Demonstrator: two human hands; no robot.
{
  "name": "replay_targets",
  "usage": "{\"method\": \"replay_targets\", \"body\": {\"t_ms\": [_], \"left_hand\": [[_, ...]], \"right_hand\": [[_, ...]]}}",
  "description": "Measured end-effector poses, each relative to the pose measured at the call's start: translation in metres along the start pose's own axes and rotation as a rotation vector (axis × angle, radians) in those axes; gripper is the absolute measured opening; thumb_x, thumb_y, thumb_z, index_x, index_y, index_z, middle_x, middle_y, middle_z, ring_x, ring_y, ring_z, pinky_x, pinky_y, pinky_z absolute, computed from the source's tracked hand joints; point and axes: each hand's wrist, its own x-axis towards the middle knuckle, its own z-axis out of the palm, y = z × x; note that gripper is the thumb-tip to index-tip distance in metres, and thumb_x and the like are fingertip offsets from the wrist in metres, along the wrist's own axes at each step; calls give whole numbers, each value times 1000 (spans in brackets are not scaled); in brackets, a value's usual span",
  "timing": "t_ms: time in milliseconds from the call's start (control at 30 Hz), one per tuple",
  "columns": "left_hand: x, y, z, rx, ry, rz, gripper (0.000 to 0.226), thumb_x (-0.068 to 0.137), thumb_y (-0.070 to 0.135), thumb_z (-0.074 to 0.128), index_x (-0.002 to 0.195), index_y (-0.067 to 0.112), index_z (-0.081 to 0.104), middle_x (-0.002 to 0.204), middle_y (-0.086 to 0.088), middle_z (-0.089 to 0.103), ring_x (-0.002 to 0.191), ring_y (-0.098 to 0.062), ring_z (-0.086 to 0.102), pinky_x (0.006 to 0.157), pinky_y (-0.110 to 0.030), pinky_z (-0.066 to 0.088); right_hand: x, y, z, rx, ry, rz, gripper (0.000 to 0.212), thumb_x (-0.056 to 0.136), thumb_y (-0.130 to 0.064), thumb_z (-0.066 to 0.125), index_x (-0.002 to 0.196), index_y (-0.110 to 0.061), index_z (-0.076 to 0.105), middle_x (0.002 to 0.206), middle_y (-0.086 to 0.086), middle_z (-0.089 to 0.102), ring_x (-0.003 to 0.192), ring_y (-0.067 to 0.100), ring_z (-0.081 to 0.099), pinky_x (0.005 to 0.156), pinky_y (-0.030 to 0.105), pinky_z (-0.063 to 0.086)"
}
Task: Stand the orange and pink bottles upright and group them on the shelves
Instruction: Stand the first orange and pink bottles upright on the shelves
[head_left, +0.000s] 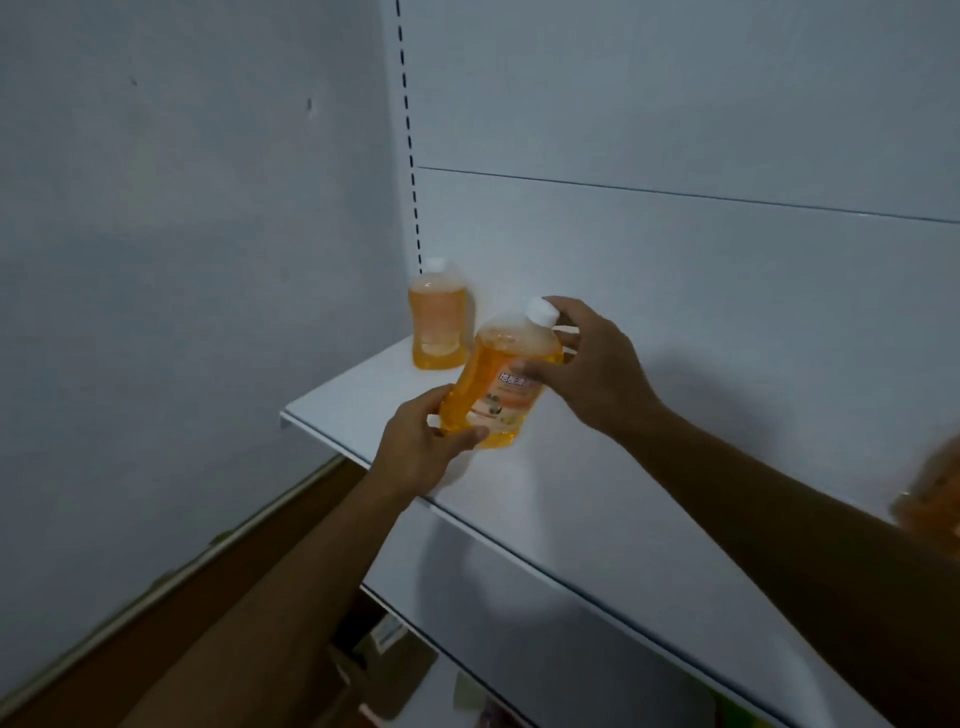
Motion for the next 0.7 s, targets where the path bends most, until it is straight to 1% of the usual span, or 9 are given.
{"method": "replay_targets", "body": {"t_ms": [100, 167, 300, 367, 433, 467, 533, 567, 700], "left_hand": [[16, -28, -27, -18, 99, -49, 39, 78, 28, 77, 116, 26, 65, 106, 8, 69, 84, -7, 67, 77, -28, 56], [28, -41, -40, 48, 130, -63, 37, 81, 32, 74, 117, 27, 65, 108, 11, 69, 87, -4, 63, 79, -22, 49], [56, -60, -50, 139, 145, -103, 33, 87, 35, 69, 119, 27, 64, 103, 16, 64, 82, 5, 56, 67, -5, 36], [70, -66, -53, 155, 147, -119, 32, 88, 35, 67, 119, 28, 63, 103, 16, 63, 79, 9, 55, 60, -1, 35], [84, -72, -57, 172, 149, -137, 33, 89, 35, 66, 120, 27, 62, 107, 13, 64, 78, 6, 57, 58, -3, 38], [89, -74, -61, 187, 151, -146, 35, 88, 35, 67, 122, 25, 61, 109, 11, 65, 81, 2, 58, 64, -6, 38], [98, -78, -69, 211, 149, -159, 38, 88, 34, 67, 124, 24, 60, 115, 8, 66, 89, -5, 59, 76, -18, 42], [101, -80, -72, 224, 146, -163, 38, 88, 33, 68, 124, 23, 60, 116, 6, 66, 92, -8, 59, 79, -21, 42], [107, -83, -83, 321, 126, -177, 37, 91, 32, 64, 126, 20, 60, 119, 0, 67, 89, -12, 59, 81, -25, 44]], "right_hand": [[27, -4, 47, -47, -82, -63, 65, 72, -22, 82, 129, -13, 52, 123, 8, 57, 111, 24, 58, 93, 45, 51], [44, -6, 71, -73, -112, -102, 64, 74, -19, 80, 131, -13, 51, 122, 10, 57, 111, 26, 57, 94, 46, 50], [76, -4, 104, -92, -138, -88, 63, 78, -19, 78, 134, -15, 50, 127, 6, 56, 114, 22, 55, 96, 43, 50], [91, 0, 115, -81, -139, -77, 61, 77, -18, 77, 132, -15, 51, 127, 6, 57, 115, 22, 55, 96, 42, 50], [104, 3, 124, -83, -127, -64, 60, 76, -19, 78, 130, -16, 52, 126, 5, 59, 113, 21, 57, 96, 41, 51], [110, 5, 128, -83, -121, -61, 60, 76, -20, 78, 129, -16, 53, 124, 5, 60, 112, 21, 57, 95, 41, 51], [118, 8, 137, -79, -108, -61, 59, 73, -21, 80, 127, -16, 55, 121, 4, 62, 110, 21, 58, 94, 42, 51], [121, 9, 142, -76, -102, -63, 59, 73, -22, 80, 126, -15, 56, 120, 4, 62, 109, 21, 58, 95, 41, 50], [126, 9, 159, -85, -108, -83, 58, 77, -21, 78, 130, -13, 56, 125, 5, 61, 112, 20, 57, 100, 34, 46]]}}
